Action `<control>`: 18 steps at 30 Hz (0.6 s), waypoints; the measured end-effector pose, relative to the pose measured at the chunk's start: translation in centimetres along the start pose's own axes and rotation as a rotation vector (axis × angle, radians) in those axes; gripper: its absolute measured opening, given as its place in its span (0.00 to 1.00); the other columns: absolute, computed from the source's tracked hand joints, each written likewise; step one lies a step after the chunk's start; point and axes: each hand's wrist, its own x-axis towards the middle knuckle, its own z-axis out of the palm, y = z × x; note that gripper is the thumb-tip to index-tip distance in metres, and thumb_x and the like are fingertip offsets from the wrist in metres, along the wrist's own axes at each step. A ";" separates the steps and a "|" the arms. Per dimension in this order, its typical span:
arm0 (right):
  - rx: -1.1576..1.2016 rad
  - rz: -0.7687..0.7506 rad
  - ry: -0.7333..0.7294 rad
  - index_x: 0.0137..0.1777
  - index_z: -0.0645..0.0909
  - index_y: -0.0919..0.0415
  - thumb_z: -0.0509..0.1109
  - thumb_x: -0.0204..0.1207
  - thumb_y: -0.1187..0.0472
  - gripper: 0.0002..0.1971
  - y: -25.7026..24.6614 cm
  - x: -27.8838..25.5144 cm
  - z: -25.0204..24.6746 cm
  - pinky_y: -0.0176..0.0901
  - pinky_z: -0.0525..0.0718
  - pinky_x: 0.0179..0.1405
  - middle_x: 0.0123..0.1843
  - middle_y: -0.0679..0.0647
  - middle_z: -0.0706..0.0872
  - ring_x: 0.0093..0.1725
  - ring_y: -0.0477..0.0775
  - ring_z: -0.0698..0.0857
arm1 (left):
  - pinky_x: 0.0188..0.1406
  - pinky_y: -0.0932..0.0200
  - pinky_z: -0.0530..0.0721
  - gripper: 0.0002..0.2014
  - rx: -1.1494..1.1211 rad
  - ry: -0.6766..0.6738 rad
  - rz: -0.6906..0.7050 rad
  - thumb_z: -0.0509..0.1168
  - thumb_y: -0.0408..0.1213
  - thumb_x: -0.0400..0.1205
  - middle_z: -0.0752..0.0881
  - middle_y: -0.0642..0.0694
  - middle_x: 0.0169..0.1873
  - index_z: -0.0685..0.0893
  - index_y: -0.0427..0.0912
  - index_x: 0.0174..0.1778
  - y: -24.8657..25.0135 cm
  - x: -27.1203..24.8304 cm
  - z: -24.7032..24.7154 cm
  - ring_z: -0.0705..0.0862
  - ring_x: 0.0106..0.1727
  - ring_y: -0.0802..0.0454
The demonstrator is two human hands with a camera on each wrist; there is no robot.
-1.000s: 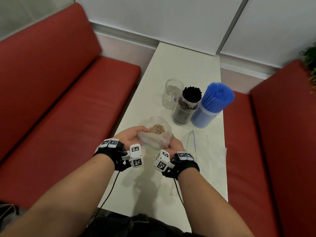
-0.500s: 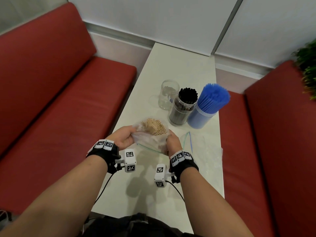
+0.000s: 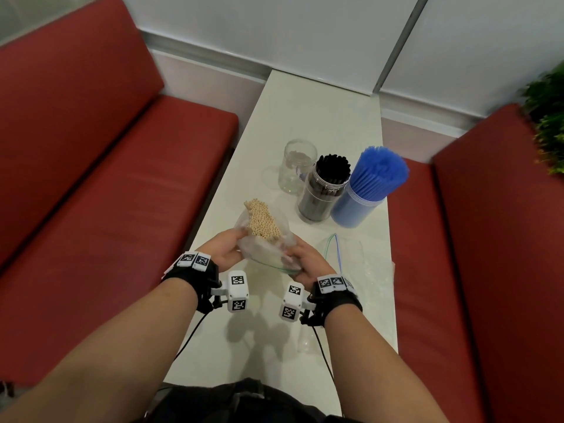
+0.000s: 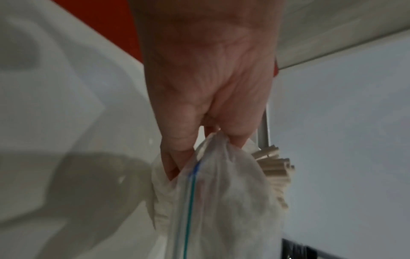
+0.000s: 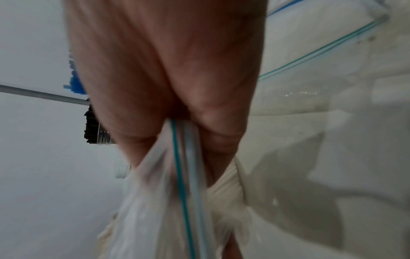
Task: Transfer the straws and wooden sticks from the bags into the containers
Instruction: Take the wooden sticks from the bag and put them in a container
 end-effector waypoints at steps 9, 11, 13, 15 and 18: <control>0.136 0.134 0.177 0.63 0.85 0.67 0.73 0.81 0.57 0.16 -1.5 0.6 1.2 0.53 0.83 0.59 0.48 0.64 0.89 0.45 0.61 0.87 | 0.52 0.59 0.86 0.26 -0.062 -0.446 0.103 0.48 0.14 0.73 0.88 0.37 0.57 0.78 0.31 0.65 0.5 -1.8 1.8 0.89 0.56 0.46; -0.002 0.034 0.159 0.65 0.85 0.67 0.74 0.82 0.60 0.15 -1.5 0.6 1.3 0.60 0.84 0.65 0.55 0.66 0.89 0.53 0.64 0.88 | 0.40 0.64 0.87 0.20 0.034 -0.327 0.126 0.47 0.11 0.74 0.91 0.42 0.44 0.76 0.25 0.57 0.6 -2.0 1.9 0.90 0.45 0.49; -0.165 -0.088 0.263 0.57 0.86 0.66 0.74 0.79 0.69 0.08 -1.3 0.8 1.1 0.57 0.89 0.51 0.55 0.69 0.90 0.49 0.64 0.89 | 0.38 0.64 0.87 0.19 0.036 -0.138 0.122 0.46 0.09 0.74 0.89 0.43 0.37 0.78 0.29 0.45 0.7 -1.4 1.8 0.86 0.45 0.48; -0.236 -0.129 0.370 0.52 0.86 0.60 0.75 0.74 0.73 0.10 -1.2 1.1 1.3 0.41 0.82 0.26 0.48 0.67 0.87 0.35 0.56 0.84 | 0.39 0.65 0.86 0.17 -0.023 0.006 0.083 0.48 0.11 0.75 0.85 0.41 0.41 0.78 0.31 0.40 0.9 -0.7 1.8 0.82 0.45 0.49; -0.373 -0.160 0.435 0.69 0.80 0.53 0.67 0.75 0.78 0.26 -1.6 1.6 2.0 0.36 0.77 0.22 0.60 0.66 0.85 0.40 0.56 0.82 | 0.48 0.62 0.87 0.16 0.014 0.077 0.066 0.50 0.11 0.73 0.82 0.38 0.44 0.80 0.28 0.44 1.0 -0.1 1.4 0.83 0.47 0.46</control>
